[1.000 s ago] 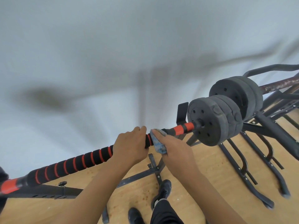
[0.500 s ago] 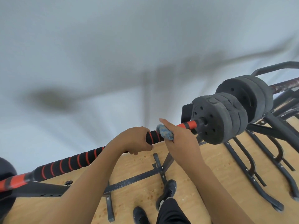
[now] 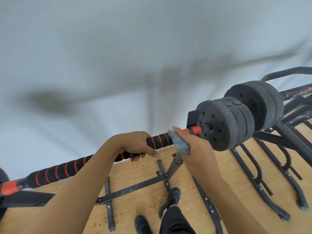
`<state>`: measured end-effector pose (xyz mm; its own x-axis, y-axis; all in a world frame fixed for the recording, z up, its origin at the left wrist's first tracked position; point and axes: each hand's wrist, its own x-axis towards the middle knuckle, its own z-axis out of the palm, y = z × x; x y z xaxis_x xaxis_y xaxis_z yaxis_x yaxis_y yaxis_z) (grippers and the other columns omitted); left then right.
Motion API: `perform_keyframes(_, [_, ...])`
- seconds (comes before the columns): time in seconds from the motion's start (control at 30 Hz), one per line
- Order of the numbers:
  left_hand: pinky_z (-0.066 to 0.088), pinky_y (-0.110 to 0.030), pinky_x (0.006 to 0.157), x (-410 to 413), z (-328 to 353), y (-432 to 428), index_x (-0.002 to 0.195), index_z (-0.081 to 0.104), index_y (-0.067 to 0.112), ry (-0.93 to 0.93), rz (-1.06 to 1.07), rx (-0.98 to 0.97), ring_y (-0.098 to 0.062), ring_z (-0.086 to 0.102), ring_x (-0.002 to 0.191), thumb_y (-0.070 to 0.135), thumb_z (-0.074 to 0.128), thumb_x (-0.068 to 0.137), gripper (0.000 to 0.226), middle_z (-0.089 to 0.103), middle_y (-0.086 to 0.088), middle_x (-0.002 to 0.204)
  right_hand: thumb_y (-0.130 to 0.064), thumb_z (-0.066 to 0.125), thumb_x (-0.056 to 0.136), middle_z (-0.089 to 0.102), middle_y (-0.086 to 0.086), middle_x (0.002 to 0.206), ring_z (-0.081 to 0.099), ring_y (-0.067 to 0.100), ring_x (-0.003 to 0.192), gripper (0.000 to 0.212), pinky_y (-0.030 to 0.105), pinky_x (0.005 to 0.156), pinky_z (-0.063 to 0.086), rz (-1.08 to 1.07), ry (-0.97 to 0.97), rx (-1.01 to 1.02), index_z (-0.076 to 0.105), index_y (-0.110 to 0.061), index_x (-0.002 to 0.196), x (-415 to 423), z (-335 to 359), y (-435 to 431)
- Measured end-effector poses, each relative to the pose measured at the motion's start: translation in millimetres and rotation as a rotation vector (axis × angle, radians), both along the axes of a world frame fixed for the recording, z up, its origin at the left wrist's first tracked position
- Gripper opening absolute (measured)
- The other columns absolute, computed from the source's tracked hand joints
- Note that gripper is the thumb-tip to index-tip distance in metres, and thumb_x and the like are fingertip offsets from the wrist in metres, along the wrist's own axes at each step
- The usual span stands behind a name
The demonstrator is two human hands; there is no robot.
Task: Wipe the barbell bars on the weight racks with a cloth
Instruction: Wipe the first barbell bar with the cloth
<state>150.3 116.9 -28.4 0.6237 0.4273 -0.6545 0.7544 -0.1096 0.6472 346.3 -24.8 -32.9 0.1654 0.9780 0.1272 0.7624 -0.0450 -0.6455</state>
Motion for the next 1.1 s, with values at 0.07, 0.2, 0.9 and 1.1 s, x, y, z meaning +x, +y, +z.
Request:
perform_keyframes(0.07, [0.062,-0.031,0.067,-1,2,-2,0.104,0.061,0.023,-0.042,0.019,0.102,-0.015,0.068,0.059,0.049,0.086,0.083,0.042,0.071,0.002,0.082,-0.014,0.063,0.098,0.067,-0.006,0.09,0.065,0.014,0.076,0.057,0.035,0.072,0.06,0.013,-0.087,-0.016,0.047,-0.039,0.147,4,17,26])
perform_keyframes(0.2, [0.055,-0.032,0.078,0,4,-24,0.103,0.052,0.034,0.144,-0.143,0.753,-0.013,0.065,0.079,0.07,0.066,0.088,0.041,0.064,0.012,0.091,-0.024,0.055,0.097,0.061,-0.006,0.101,0.06,0.015,0.082,0.048,0.029,0.064,0.052,0.056,-0.37,-0.179,0.049,-0.044,0.14,-17,29,44])
perform_keyframes(0.9, [0.044,-0.026,0.069,6,-2,-43,0.088,0.053,0.027,0.214,0.034,0.861,-0.013,0.058,0.071,0.052,0.062,0.096,0.027,0.057,0.011,0.076,-0.025,0.051,0.099,0.062,-0.004,0.114,0.064,0.02,0.092,0.057,0.032,0.07,0.052,0.139,-0.333,-0.165,0.035,-0.036,0.152,-56,26,27])
perform_keyframes(1.1, [0.039,-0.027,0.057,9,-8,-30,0.075,0.057,0.022,0.235,0.016,0.745,-0.013,0.057,0.064,0.045,0.064,0.092,0.03,0.063,0.005,0.072,-0.02,0.055,0.097,0.064,-0.011,0.109,0.063,0.014,0.081,0.078,0.032,0.067,0.057,0.127,-0.31,-0.184,0.013,-0.047,0.157,-49,0,-6])
